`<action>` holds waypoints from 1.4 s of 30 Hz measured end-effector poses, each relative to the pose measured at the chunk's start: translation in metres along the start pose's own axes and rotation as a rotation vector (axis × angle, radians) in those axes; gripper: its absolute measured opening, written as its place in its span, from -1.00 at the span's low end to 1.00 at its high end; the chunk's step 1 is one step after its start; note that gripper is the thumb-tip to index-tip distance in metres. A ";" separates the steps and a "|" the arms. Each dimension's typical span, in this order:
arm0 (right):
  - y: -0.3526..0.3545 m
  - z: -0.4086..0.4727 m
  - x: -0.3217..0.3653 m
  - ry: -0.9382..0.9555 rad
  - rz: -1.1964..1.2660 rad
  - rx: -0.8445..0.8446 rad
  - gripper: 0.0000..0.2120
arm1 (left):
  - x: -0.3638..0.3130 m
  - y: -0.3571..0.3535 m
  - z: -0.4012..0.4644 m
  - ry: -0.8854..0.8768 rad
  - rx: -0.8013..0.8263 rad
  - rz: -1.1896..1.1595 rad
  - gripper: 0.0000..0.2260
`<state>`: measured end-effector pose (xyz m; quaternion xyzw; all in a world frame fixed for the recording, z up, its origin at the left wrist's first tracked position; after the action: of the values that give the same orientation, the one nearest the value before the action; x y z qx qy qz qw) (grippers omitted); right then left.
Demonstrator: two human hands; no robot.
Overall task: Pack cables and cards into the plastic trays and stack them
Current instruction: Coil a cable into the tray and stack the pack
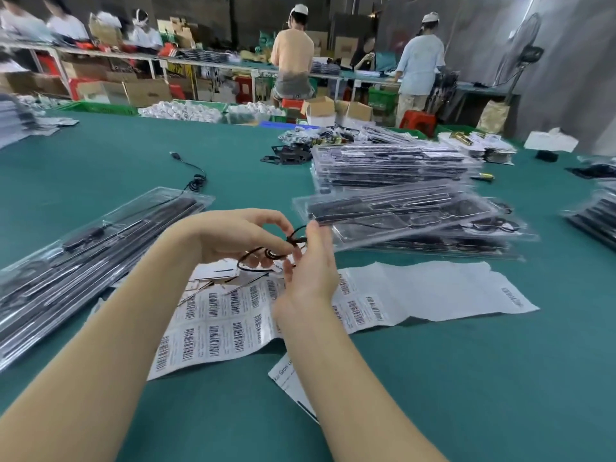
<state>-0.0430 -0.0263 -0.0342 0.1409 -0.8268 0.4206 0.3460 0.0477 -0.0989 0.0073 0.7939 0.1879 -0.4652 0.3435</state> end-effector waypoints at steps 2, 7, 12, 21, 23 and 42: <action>-0.004 0.002 -0.001 -0.016 -0.052 0.057 -0.56 | 0.005 0.003 0.002 0.020 -0.039 -0.053 -0.78; 0.001 0.015 0.019 -0.144 -0.405 0.323 -0.92 | 0.015 0.008 0.011 -0.016 -0.154 -0.442 -0.89; 0.014 0.019 0.032 -0.061 -1.010 0.700 -0.74 | 0.019 0.003 0.020 -0.044 -0.223 -0.741 -0.93; 0.005 0.023 0.034 0.323 -1.563 0.746 -0.63 | 0.019 -0.003 0.026 -0.060 -0.402 -1.003 -0.80; 0.002 0.023 0.023 0.465 -1.708 0.719 -0.63 | 0.017 -0.007 0.027 -0.064 -0.347 -1.101 -0.88; -0.051 0.058 0.117 1.027 -1.520 0.515 -0.88 | 0.025 0.010 0.029 -0.282 -0.529 -0.784 -0.85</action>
<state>-0.1273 -0.0966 0.0531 0.5105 -0.1428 0.2628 0.8062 0.0489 -0.1271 -0.0201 0.4782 0.5358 -0.5986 0.3548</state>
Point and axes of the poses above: each hand's wrist, its own z-axis towards the middle knuckle, its own y-axis out of the back of the hand, x = y × z, the point moved 3 cm from there along z, towards the middle knuckle, and after that the axes turned 3 degrees about -z, right-handed, at the moved point
